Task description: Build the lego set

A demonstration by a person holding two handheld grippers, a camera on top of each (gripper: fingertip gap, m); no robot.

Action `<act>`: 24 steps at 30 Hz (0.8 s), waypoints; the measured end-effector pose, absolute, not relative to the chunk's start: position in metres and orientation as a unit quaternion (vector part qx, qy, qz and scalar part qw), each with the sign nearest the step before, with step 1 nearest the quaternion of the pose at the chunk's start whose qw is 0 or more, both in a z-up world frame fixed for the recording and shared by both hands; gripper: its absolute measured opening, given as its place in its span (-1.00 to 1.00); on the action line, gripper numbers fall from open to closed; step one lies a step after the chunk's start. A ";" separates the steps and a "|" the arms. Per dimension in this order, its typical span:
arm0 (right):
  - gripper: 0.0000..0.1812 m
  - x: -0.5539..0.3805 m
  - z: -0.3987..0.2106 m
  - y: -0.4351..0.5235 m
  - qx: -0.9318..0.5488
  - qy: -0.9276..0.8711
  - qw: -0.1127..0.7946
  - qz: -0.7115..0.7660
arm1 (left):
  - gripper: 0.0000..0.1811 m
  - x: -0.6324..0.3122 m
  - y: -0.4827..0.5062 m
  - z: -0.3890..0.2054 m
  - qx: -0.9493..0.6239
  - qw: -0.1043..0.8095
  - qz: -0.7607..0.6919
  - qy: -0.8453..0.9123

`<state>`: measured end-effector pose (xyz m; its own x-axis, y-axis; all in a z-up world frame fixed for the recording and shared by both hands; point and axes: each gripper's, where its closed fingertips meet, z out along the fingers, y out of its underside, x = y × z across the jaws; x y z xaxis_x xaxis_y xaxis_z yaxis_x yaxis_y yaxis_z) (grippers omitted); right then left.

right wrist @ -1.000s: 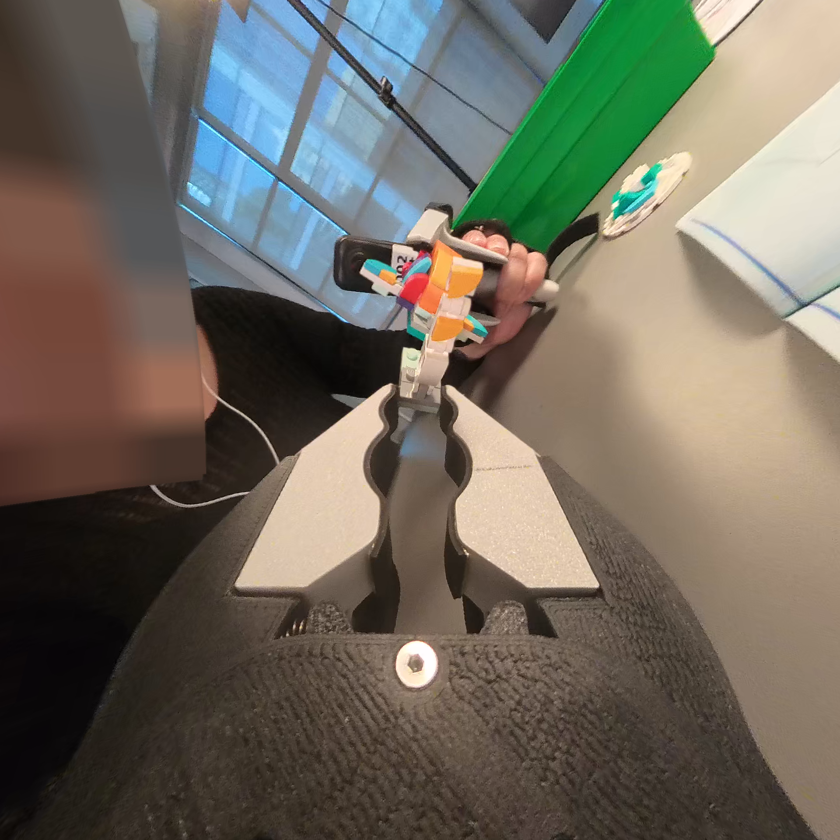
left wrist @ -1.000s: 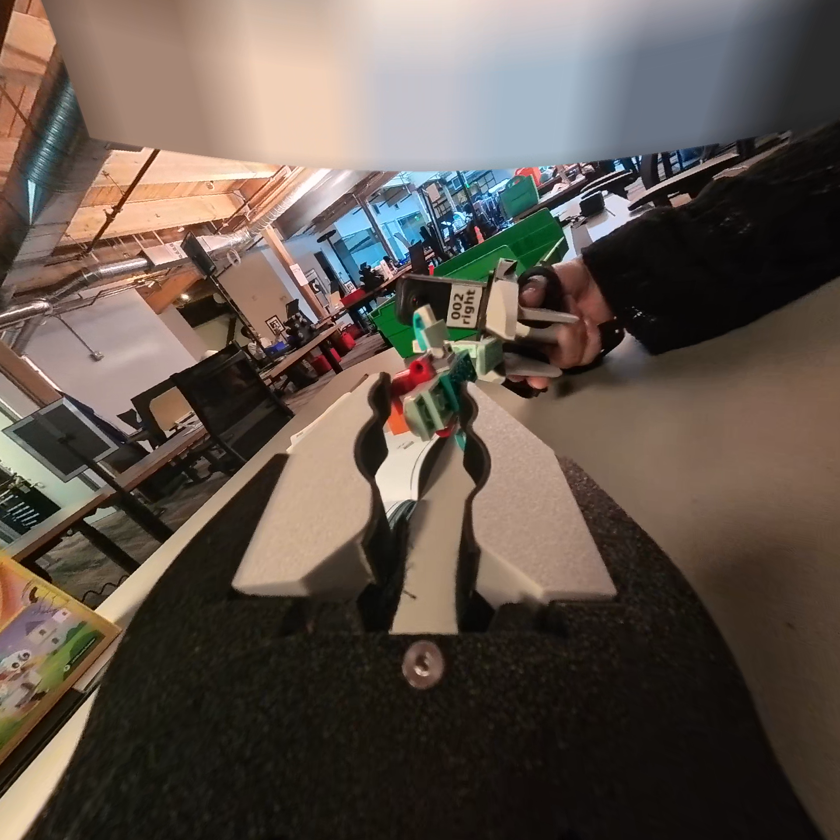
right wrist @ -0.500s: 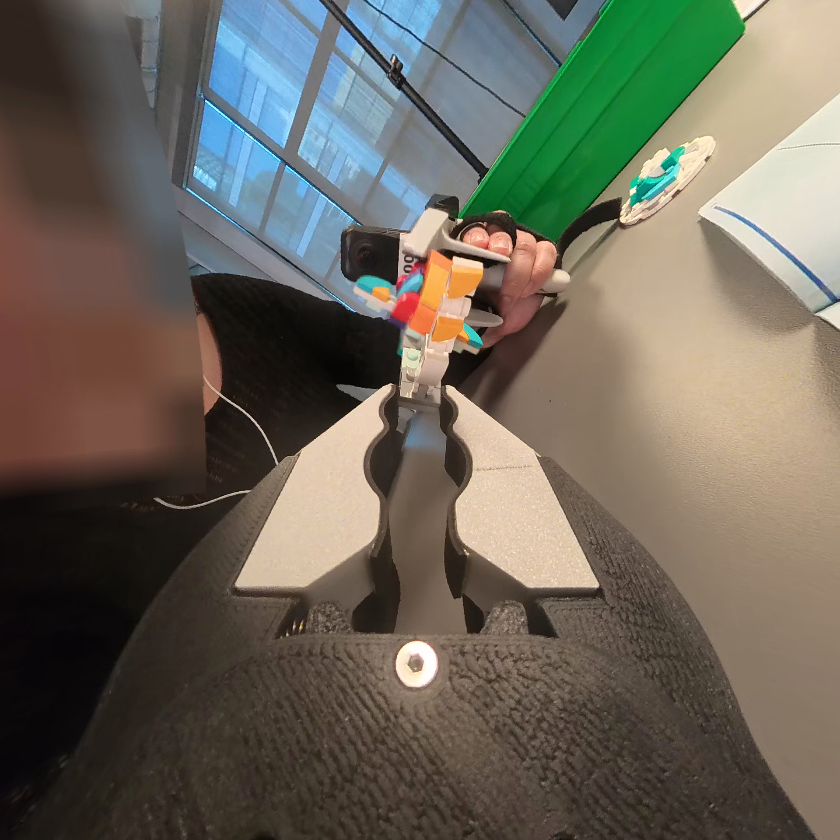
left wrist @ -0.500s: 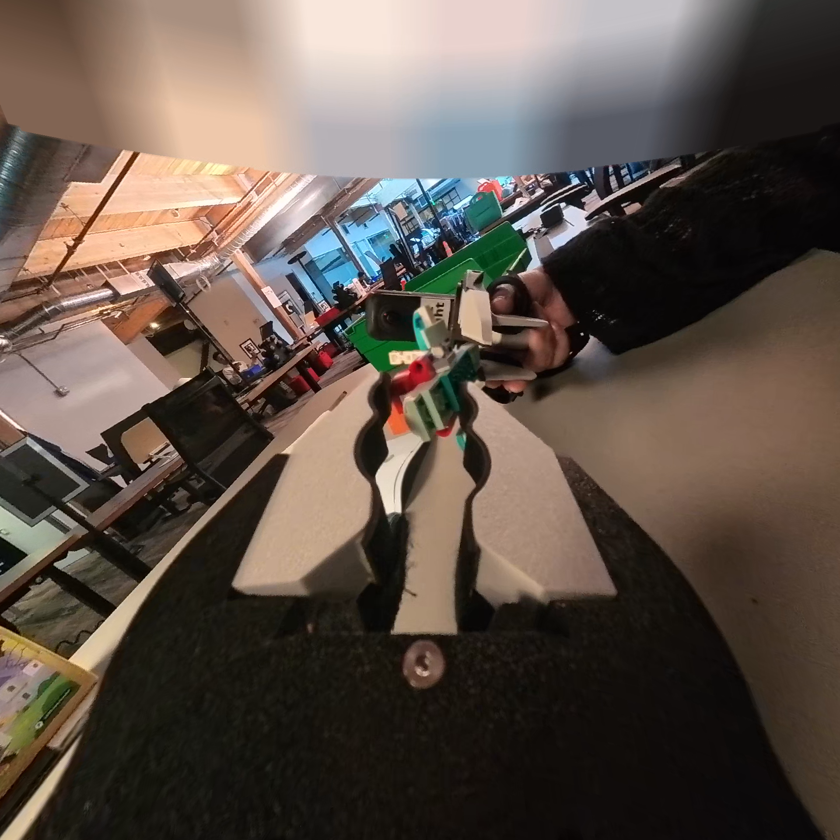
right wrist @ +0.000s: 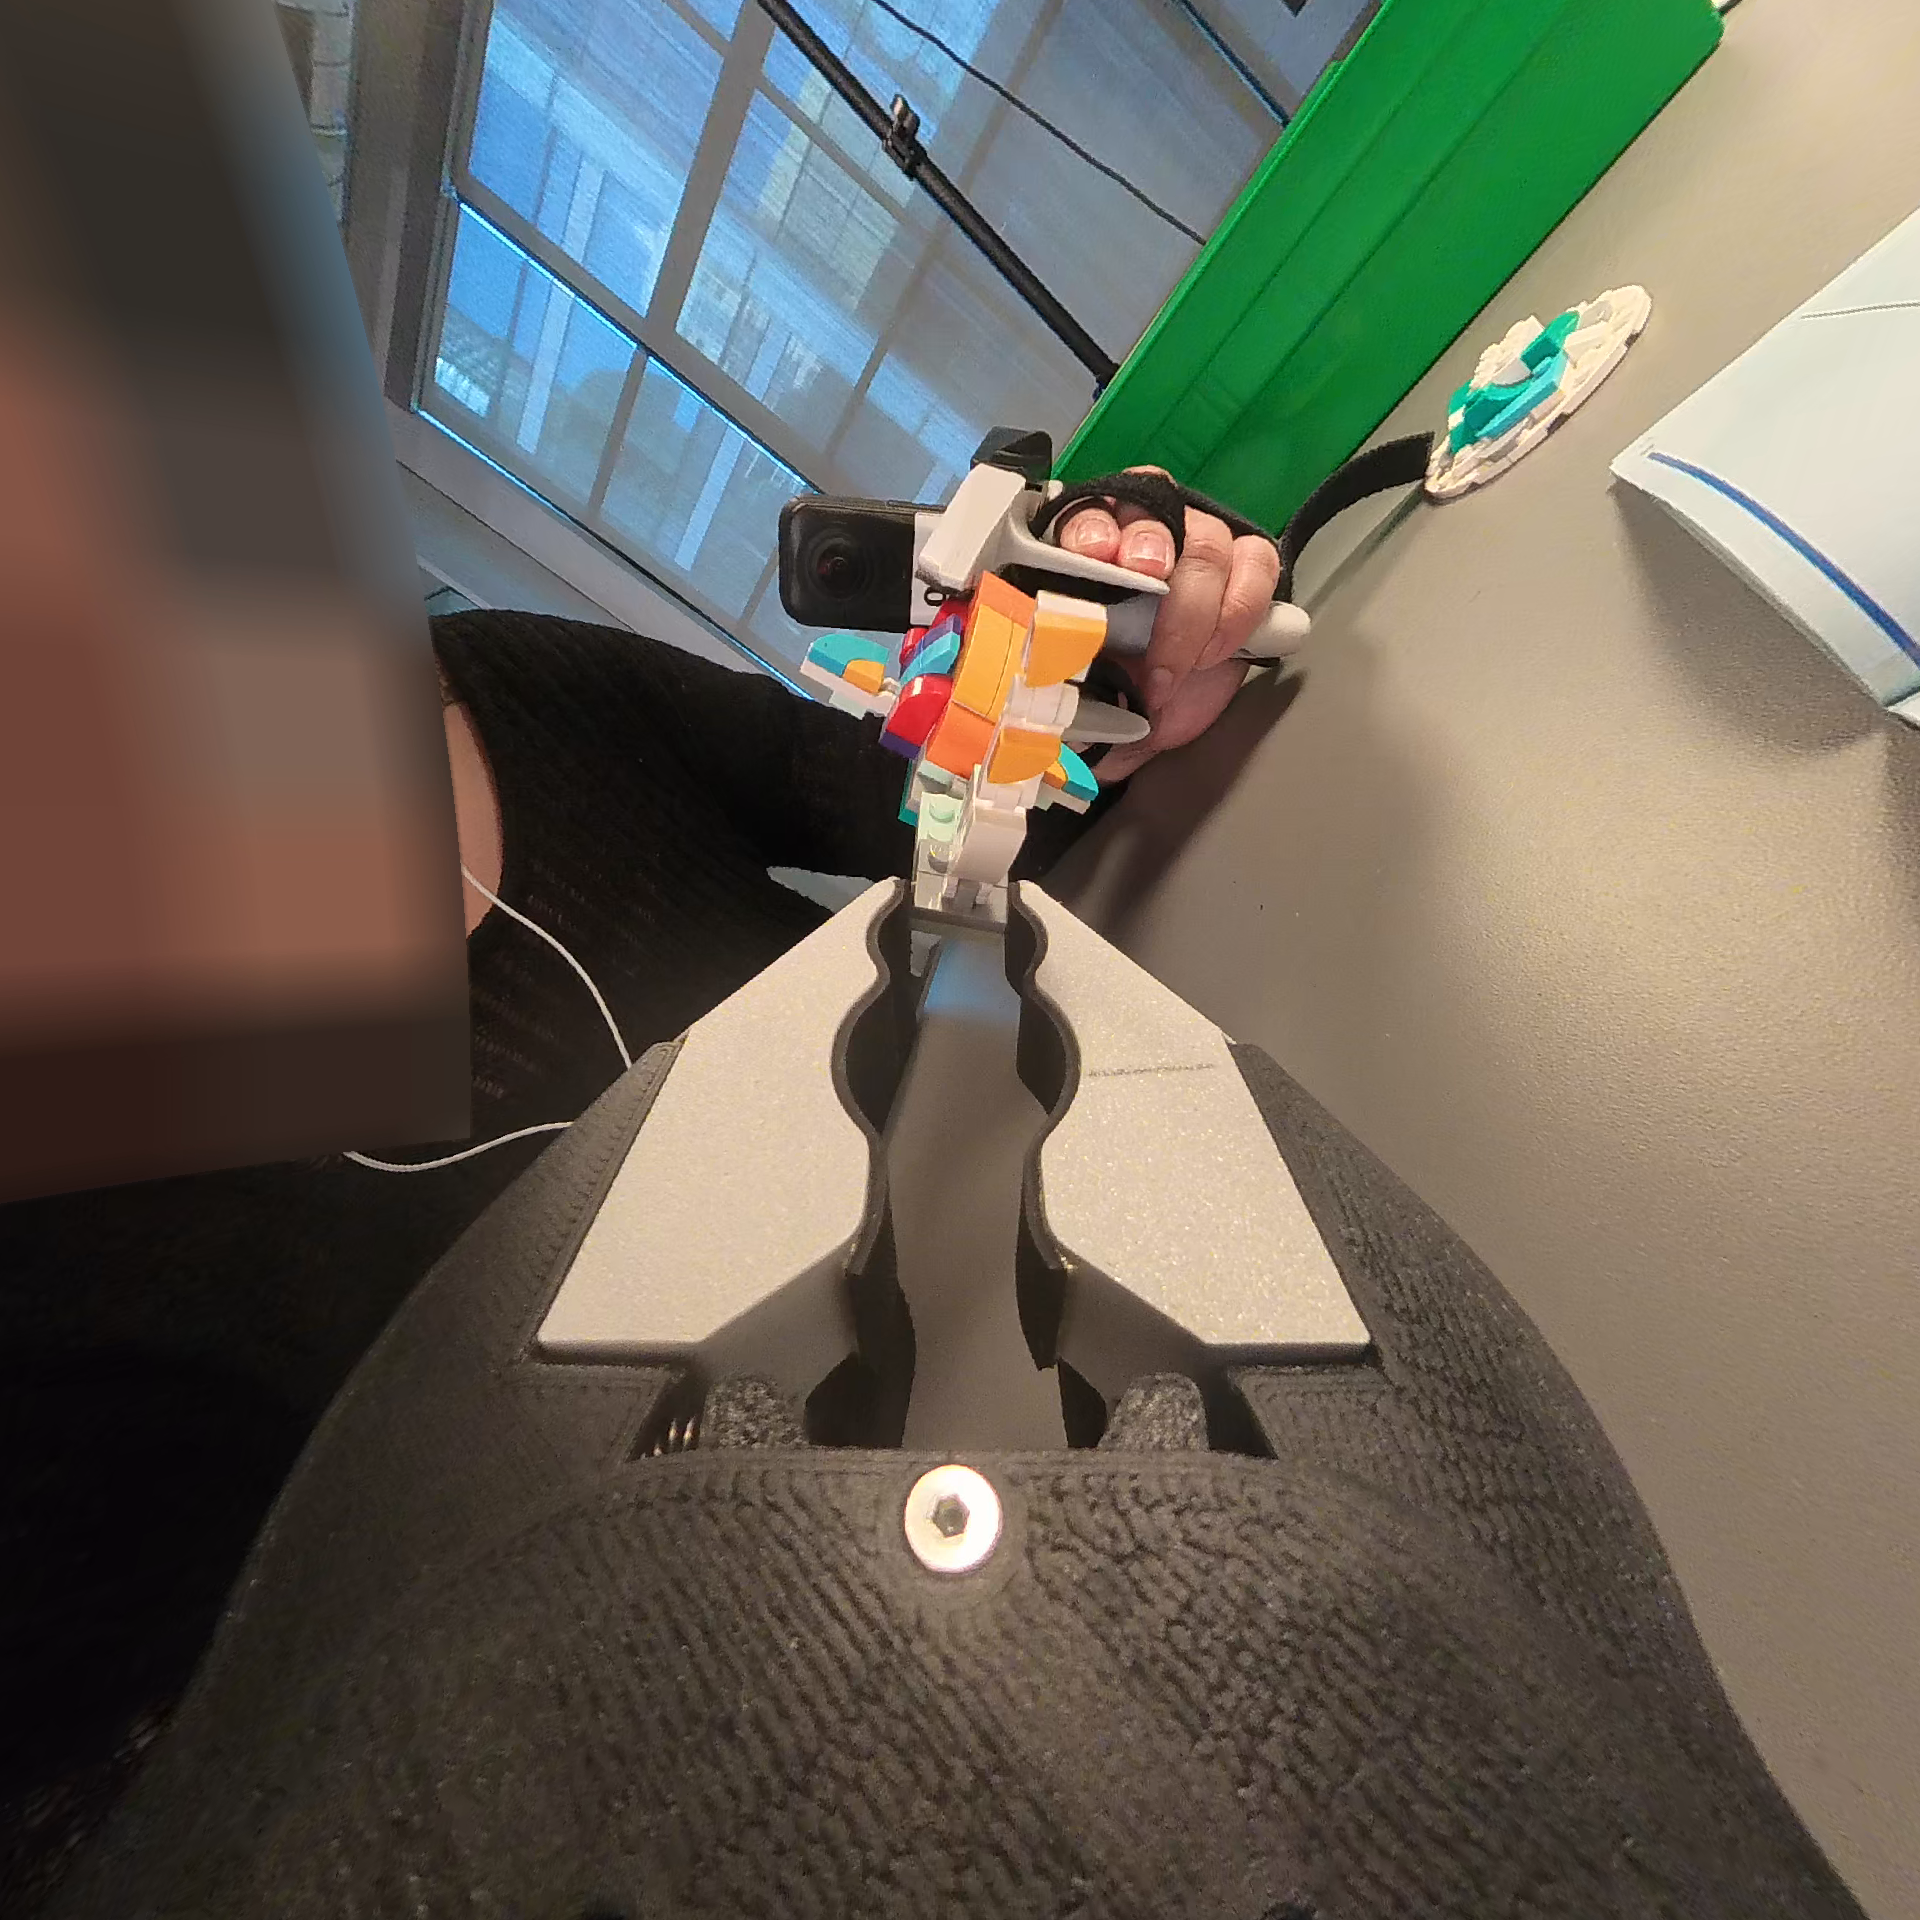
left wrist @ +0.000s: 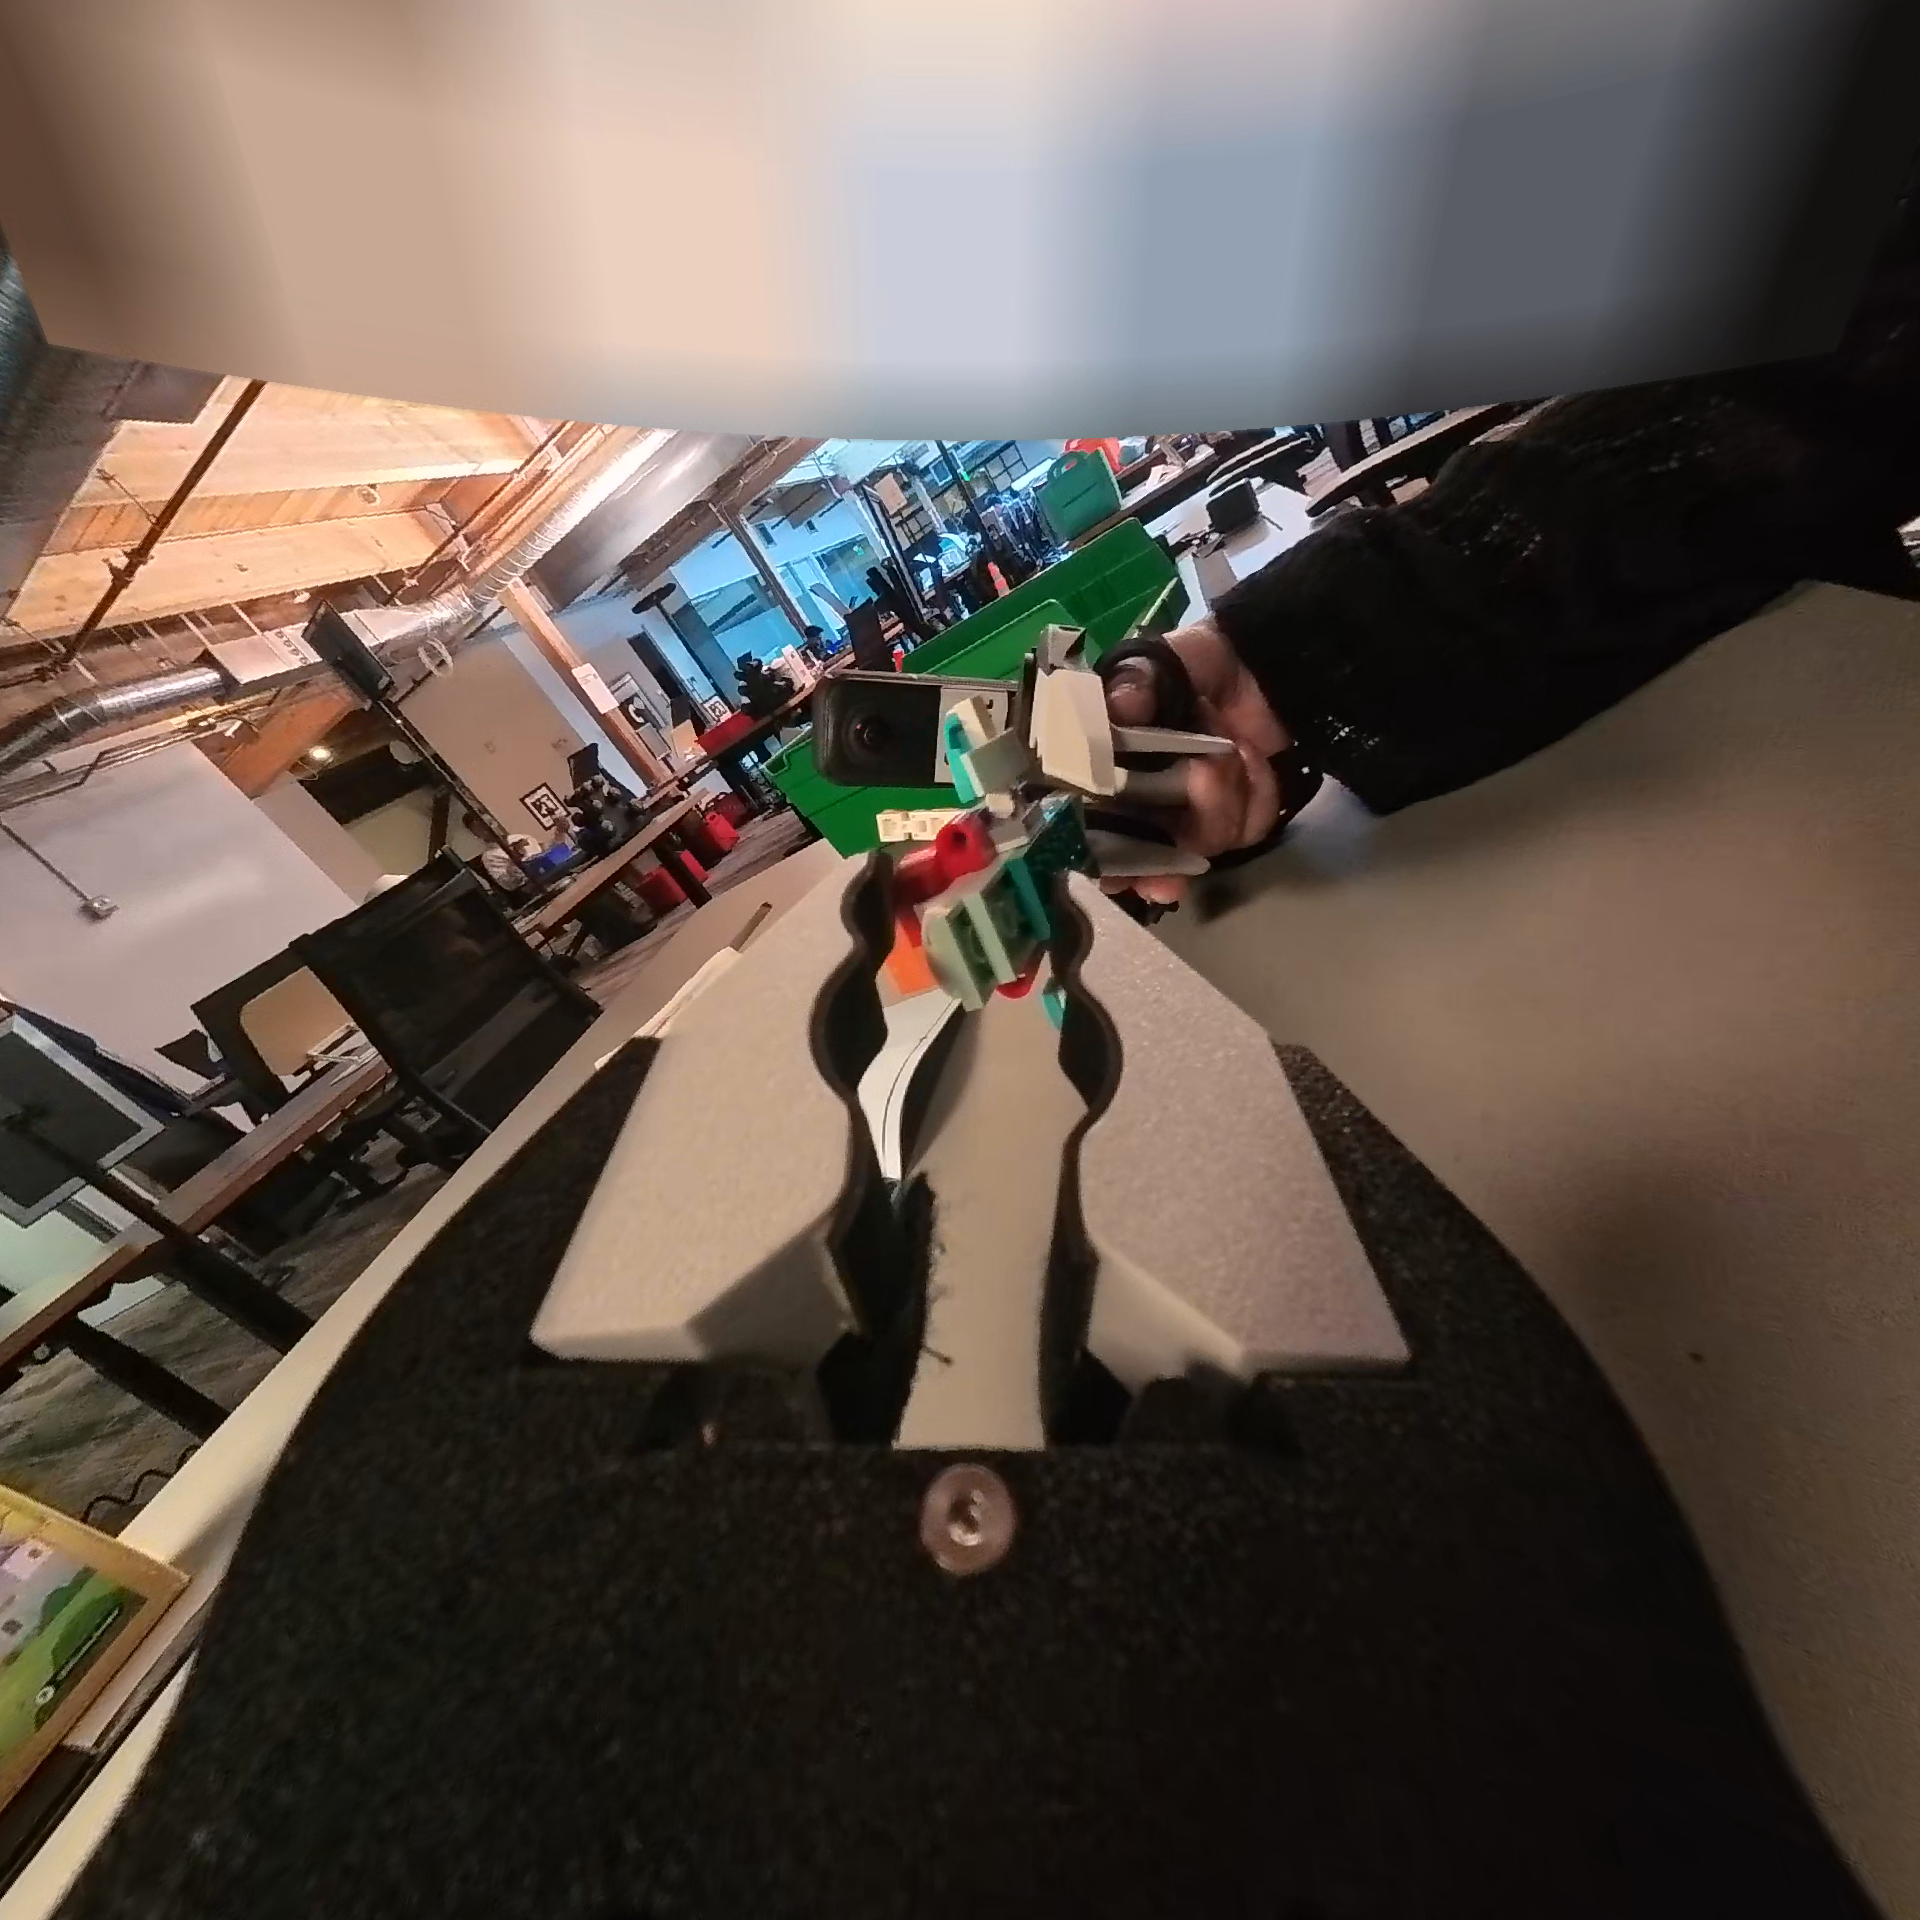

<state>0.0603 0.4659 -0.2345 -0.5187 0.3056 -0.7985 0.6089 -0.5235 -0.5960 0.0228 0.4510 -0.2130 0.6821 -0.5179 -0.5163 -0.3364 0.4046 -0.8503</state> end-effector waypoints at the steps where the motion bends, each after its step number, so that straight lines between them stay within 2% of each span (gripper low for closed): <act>1: -0.83 0.060 -0.234 0.466 0.479 0.477 0.104 -0.729 | -0.70 0.022 0.451 -0.213 -0.542 0.740 -0.060 0.393; 24: -0.83 0.066 -0.238 0.456 0.478 0.504 0.118 -0.710 | -0.70 0.014 0.457 -0.210 -0.547 0.749 -0.026 0.374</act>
<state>0.0662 0.4557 -0.2385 -0.5158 0.3137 -0.7972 0.6491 -0.4642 -0.6026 0.0138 0.4572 -0.2097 0.7192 -0.4472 -0.5318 -0.3703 0.4009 -0.8379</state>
